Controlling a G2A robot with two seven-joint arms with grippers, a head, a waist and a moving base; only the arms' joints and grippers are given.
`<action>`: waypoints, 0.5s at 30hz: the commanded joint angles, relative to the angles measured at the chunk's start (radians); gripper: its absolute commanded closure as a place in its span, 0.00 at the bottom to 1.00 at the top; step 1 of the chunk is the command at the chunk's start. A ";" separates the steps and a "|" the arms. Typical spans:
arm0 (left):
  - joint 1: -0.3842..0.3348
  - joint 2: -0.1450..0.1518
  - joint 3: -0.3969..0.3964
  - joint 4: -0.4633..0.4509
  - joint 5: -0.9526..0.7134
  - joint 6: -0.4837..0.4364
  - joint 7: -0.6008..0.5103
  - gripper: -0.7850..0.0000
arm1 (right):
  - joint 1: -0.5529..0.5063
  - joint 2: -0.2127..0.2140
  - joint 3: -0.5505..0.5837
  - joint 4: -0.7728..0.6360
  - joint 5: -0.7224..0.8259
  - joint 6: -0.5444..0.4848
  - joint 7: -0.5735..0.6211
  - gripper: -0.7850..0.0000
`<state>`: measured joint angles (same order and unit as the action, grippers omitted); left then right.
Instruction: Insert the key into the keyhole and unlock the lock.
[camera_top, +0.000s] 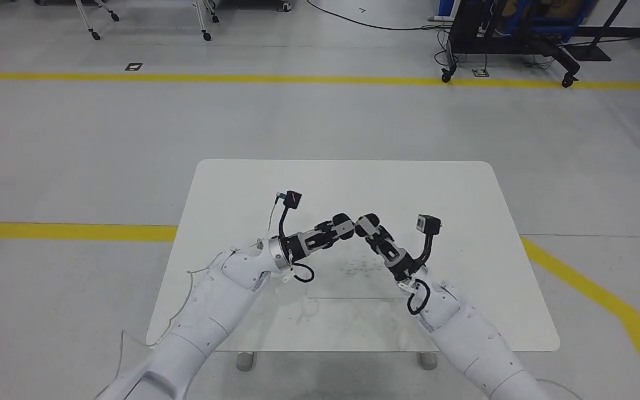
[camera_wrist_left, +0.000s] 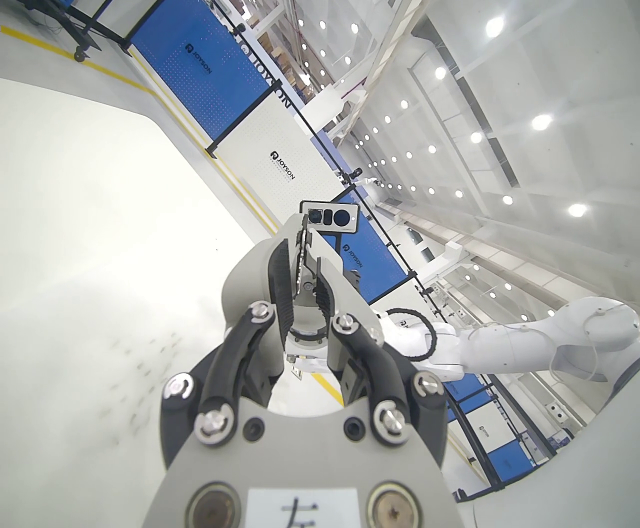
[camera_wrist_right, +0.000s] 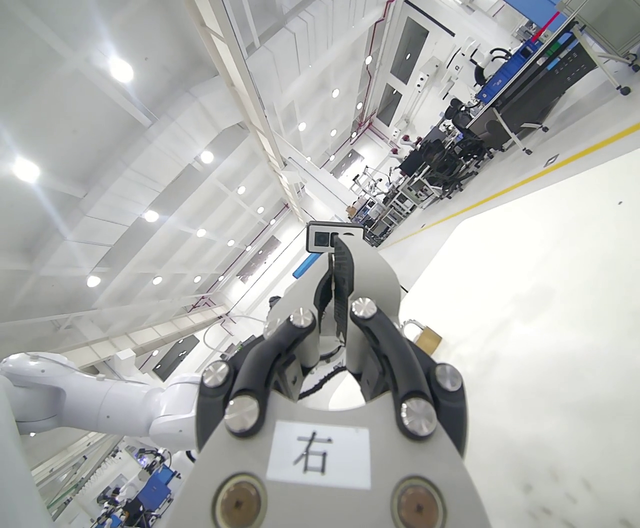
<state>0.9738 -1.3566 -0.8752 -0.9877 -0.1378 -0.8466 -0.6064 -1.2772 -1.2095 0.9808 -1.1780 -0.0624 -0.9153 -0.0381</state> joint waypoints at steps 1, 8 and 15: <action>0.001 0.000 0.000 -0.001 0.003 0.001 0.001 0.85 | 0.000 -0.001 0.002 0.000 0.005 0.003 0.009 1.00; -0.004 0.000 -0.004 0.006 0.029 0.012 0.009 1.00 | -0.003 -0.007 0.013 0.003 0.017 0.012 0.032 1.00; -0.006 -0.003 0.002 0.008 0.060 0.024 0.024 1.00 | -0.011 -0.012 0.027 0.000 0.011 0.004 0.042 1.00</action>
<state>0.9677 -1.3593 -0.8729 -0.9807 -0.0798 -0.8231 -0.5861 -1.2865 -1.2205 1.0060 -1.1771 -0.0499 -0.9093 0.0038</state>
